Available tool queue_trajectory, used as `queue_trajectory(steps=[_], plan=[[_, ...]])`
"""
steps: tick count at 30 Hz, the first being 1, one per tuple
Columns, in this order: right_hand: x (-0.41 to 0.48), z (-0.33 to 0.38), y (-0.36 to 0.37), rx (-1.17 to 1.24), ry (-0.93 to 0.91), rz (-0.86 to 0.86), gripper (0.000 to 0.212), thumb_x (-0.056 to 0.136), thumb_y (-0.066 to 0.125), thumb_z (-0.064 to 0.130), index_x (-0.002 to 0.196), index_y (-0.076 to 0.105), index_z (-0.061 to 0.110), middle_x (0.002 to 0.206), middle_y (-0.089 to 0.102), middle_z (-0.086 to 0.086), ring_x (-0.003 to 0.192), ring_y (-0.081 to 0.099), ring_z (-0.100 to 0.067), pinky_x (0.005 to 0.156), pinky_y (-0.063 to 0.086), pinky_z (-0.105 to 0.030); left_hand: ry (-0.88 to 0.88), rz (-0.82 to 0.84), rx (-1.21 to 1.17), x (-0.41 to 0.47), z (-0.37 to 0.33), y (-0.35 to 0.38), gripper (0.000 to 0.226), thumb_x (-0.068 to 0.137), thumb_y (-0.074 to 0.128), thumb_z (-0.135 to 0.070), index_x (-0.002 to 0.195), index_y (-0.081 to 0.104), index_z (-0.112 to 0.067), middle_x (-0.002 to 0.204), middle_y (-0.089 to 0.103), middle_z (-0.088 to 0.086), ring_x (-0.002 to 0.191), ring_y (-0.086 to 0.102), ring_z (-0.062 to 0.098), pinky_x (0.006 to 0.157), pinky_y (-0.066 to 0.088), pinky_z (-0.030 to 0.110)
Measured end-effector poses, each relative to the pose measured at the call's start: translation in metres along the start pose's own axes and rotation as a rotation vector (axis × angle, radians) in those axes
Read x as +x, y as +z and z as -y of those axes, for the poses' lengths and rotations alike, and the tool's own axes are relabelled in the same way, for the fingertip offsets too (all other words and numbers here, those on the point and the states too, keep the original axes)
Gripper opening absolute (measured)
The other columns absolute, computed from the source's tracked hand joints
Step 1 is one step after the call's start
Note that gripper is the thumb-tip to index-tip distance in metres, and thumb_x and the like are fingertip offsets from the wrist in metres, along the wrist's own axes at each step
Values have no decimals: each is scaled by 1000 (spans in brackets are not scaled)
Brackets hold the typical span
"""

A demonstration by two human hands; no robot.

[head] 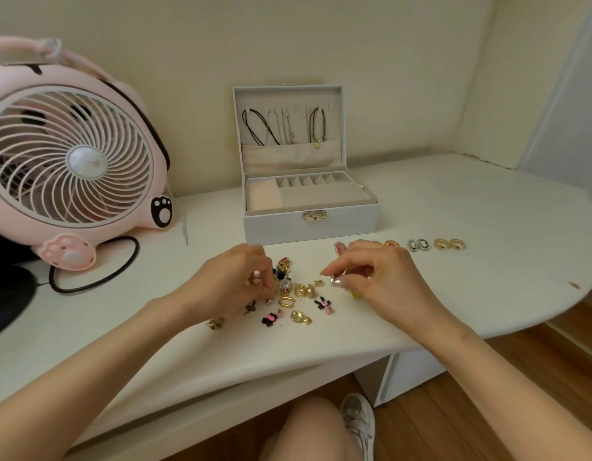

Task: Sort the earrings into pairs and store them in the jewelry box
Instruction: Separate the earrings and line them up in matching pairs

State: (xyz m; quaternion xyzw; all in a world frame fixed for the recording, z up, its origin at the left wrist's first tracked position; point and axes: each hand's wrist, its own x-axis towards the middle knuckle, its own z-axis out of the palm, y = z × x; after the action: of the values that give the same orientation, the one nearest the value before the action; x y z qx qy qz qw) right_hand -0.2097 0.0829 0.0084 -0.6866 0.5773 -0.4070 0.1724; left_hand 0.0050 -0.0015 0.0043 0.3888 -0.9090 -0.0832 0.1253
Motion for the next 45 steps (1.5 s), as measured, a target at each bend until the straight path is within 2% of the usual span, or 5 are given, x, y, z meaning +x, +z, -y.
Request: queue_trajectory(steps=[6, 21, 30, 35, 45], plan=[[-7, -3, -14, 34, 25, -2, 24, 81, 67, 1, 96, 75, 18, 87, 65, 10, 81, 54, 18, 71, 40, -1, -8, -130, -368, 6, -28, -6, 9, 85, 64, -11, 81, 56, -12, 83, 70, -4, 72, 65, 4, 69, 54, 24], [-26, -29, -58, 38, 147, -117, 20, 69, 77, 0, 76, 75, 19, 87, 65, -3, 80, 61, -14, 77, 49, -21, 81, -33, -580, 47, -88, 1, 7, 83, 66, -8, 87, 60, -10, 83, 70, 0, 75, 66, 6, 70, 53, 19], [-38, -42, -75, 99, 249, -182, 9, 75, 74, 4, 73, 74, 13, 54, 66, 11, 43, 60, -8, 51, 48, -14, 154, -1, -454, 67, -103, 18, 5, 82, 68, -16, 86, 65, -15, 80, 71, 0, 73, 64, 8, 69, 51, 21], [-39, -52, -80, 203, 236, -245, 14, 70, 76, -3, 70, 73, 11, 73, 70, -6, 67, 70, -22, 69, 57, -26, 185, 82, -362, 88, -119, 27, 7, 81, 69, -19, 87, 68, -15, 79, 71, -2, 75, 63, 10, 74, 49, 28], [-34, -74, -80, 108, 333, -238, 26, 70, 74, -5, 84, 67, 16, 88, 67, 3, 68, 68, -10, 66, 47, -6, 178, 125, -101, 116, -140, 45, 10, 79, 68, -21, 89, 67, -19, 88, 69, -5, 82, 57, 12, 68, 43, 27]])
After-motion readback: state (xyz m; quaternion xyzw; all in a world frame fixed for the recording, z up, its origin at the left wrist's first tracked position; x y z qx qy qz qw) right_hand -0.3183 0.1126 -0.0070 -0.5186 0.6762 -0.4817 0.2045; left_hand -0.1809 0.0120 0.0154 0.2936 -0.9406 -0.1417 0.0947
